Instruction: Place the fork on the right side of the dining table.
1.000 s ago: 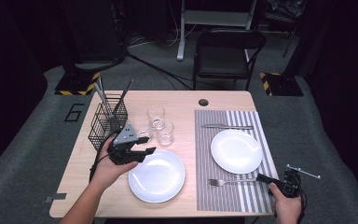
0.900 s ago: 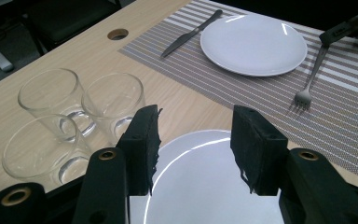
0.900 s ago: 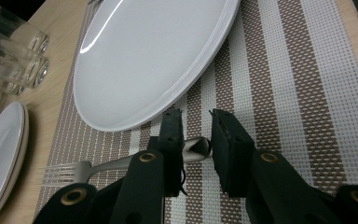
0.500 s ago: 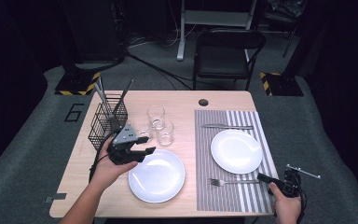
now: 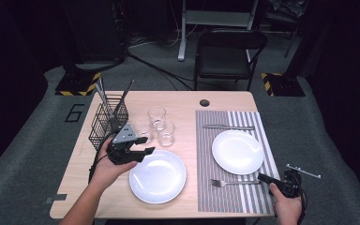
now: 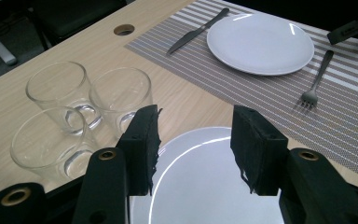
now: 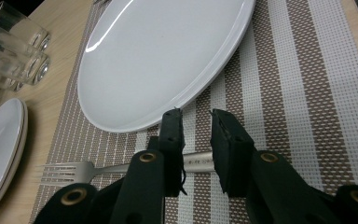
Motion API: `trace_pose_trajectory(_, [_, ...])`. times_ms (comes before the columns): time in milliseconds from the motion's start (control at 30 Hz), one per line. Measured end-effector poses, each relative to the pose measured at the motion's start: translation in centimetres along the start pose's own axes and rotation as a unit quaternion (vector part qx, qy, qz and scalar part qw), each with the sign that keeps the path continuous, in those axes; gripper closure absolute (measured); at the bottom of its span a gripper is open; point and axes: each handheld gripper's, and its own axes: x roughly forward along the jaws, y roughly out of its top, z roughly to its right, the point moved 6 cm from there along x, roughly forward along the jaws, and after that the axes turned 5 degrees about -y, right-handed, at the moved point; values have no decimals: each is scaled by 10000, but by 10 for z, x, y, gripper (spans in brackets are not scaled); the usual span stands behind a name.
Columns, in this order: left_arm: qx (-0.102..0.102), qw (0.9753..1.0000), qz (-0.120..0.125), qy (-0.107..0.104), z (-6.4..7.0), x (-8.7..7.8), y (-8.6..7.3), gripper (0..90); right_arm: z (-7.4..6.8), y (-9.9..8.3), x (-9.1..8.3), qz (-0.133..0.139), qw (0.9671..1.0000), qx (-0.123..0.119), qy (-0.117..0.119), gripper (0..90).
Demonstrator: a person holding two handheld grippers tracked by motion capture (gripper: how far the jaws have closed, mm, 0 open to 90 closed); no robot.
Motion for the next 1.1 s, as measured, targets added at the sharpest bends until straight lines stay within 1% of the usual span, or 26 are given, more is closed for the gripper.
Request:
trace_pose_trajectory(33, [-26, 10000, 20, 11, -1, -1, 0, 516, -1, 0, 0, -5, 10000, 18, -3, 736])
trace_pose_trajectory(100, [-31, 10000, 6, 25, -2, -3, -1, 516, -4, 1, 0, 14, 10000, -34, 3, 735])
trace_pose_trajectory(333, [-90, 9999, 27, 122, -7, -10, -4, 515, -19, 4, 2, 55, 9995, -308, 42, 732])
trace_pose_trajectory(400, [-131, 9998, 50, 168, -8, -12, -5, 515, -22, 5, 3, 75, 9991, -403, 79, 730])
trace_pose_trajectory(533, [-187, 9995, 58, 249, -11, -17, -8, 515, -31, 7, 6, 68, 9987, -475, 177, 729])
trace_pose_trajectory(733, [-249, 9991, 45, 336, -14, -25, -13, 515, -42, 10, 10, 21, 9977, -622, 252, 729])
trace_pose_trajectory(900, [-310, 9986, 76, 419, -16, -31, -16, 515, -56, 13, 13, 32, 9961, -809, 357, 730])
trace_pose_trajectory(1033, [-332, 9983, 87, 479, -17, -35, -18, 515, -66, 14, 15, 35, 9942, -977, 449, 730])
trace_pose_trajectory(1067, [-331, 9982, 87, 501, -17, -36, -18, 515, -70, 15, 16, 53, 9932, -1064, 474, 729])
trace_pose_trajectory(1100, [-346, 9981, 94, 498, -17, -36, -19, 515, -72, 15, 16, 44, 9930, -1071, 492, 730])
